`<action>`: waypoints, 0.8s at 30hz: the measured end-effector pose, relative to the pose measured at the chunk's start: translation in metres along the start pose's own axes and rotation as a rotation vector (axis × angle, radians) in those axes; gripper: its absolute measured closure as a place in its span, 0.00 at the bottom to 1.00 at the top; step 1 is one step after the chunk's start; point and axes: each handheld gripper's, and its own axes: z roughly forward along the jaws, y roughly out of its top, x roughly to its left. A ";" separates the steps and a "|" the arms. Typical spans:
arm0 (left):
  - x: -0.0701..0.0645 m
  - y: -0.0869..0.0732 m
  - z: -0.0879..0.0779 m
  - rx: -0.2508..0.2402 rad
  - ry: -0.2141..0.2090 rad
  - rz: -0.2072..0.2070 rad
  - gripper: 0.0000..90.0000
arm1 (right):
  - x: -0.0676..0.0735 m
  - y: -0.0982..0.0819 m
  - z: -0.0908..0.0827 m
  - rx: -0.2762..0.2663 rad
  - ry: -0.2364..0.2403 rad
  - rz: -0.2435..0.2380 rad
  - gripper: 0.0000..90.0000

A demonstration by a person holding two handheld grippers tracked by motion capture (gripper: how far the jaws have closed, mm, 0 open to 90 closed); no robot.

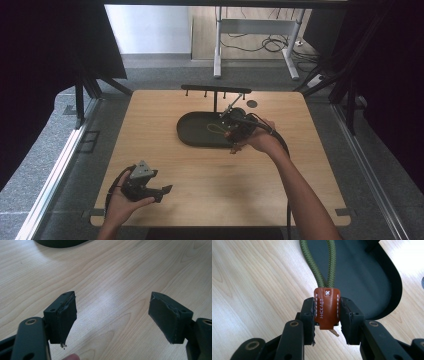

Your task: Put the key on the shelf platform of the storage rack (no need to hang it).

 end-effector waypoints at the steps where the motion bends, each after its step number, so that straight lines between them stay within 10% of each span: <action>1: 0.000 0.000 0.000 0.000 0.000 0.000 0.26 | -0.001 0.001 0.000 -0.001 -0.002 -0.005 0.74; 24: 0.002 -0.001 -0.002 -0.004 0.002 -0.003 0.26 | -0.018 0.020 0.005 0.007 0.000 0.002 0.75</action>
